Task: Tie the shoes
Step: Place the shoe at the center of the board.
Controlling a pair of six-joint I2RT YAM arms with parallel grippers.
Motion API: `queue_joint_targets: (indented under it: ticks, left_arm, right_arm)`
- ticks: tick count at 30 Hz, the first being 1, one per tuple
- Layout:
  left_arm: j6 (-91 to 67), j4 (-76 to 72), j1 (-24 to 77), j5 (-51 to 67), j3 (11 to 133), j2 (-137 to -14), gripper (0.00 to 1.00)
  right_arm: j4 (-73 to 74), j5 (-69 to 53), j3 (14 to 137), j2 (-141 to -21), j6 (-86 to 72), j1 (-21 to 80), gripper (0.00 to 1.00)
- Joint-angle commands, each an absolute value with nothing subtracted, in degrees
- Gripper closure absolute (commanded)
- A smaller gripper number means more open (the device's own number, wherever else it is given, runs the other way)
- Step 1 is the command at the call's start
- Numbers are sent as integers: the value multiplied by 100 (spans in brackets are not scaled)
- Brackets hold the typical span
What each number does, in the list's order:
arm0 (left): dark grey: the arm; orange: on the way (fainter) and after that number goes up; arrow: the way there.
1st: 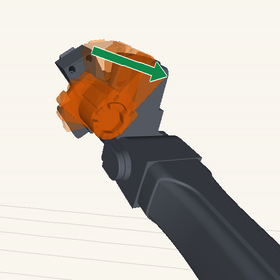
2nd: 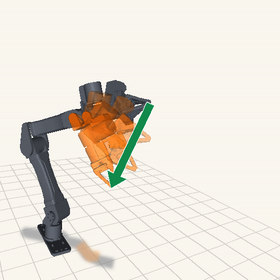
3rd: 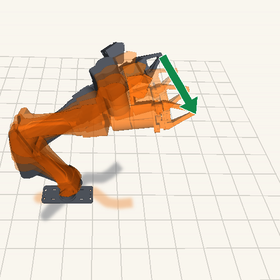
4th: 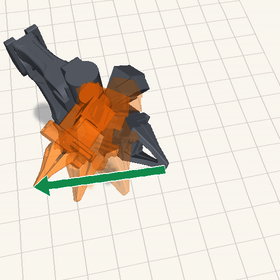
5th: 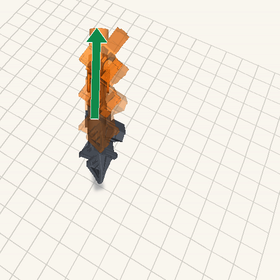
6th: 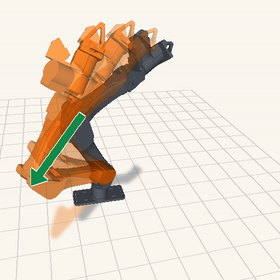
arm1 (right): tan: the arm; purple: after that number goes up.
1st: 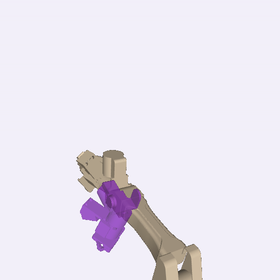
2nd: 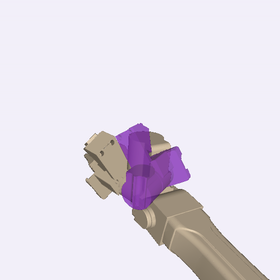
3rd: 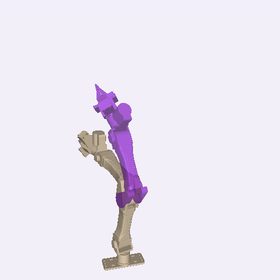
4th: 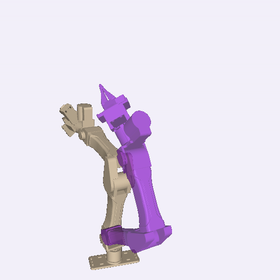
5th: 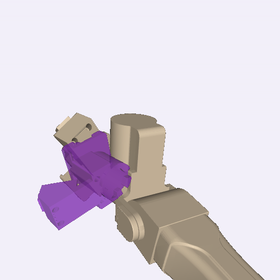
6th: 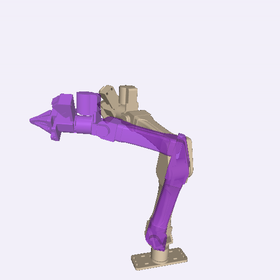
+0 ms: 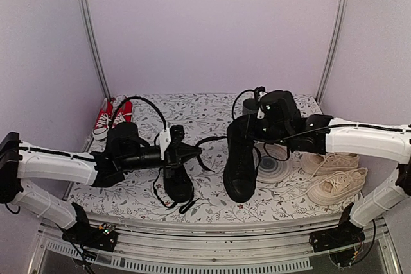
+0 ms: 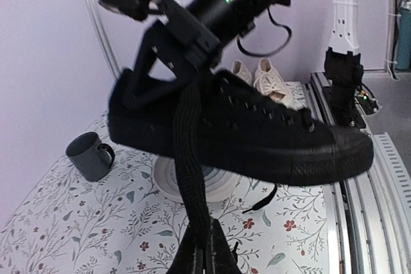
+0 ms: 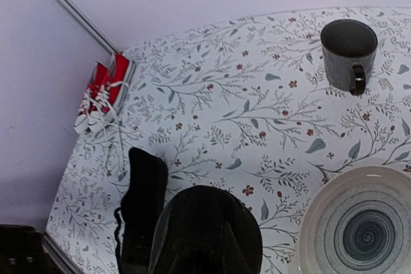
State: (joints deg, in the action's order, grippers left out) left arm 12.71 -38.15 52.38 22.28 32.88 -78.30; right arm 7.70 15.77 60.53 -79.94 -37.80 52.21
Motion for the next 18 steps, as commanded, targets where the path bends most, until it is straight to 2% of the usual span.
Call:
queue_joint_targets:
  ticks: [1,5,6,8,10,11,14,18]
  left_arm:
    - [756,-2533,5300,1109,3274,-7223,100]
    - [615,-2281,5267,710,3092,-7182,100]
    - [588,-2260,5263,657,3074,-7207,100]
    - [599,-2234,5240,581,3069,-7288,100]
    - [626,-2247,5203,529,3076,-7390,100]
    - [636,-2235,5184,515,3092,-7436,100]
    - [726,-2198,5156,511,3115,-7565,100]
    - [820,-2013,5158,585,3167,-7596,100]
  right_arm:
    - [1410,2295,6640,-8995,-4157,5600,100]
    - [1343,2004,6974,-9868,-4196,5715,99]
    - [1315,1869,7128,-10048,-4180,5776,96]
    - [1546,1756,7403,-10402,-4150,5896,86]
    - [1915,1665,7625,-10667,-4175,5940,65]
    - [2060,1639,7628,-10670,-4201,5941,57]
    - [2278,1697,7350,-10239,-4333,5941,47]
    - [3031,1844,6904,-9370,-4560,5941,45]
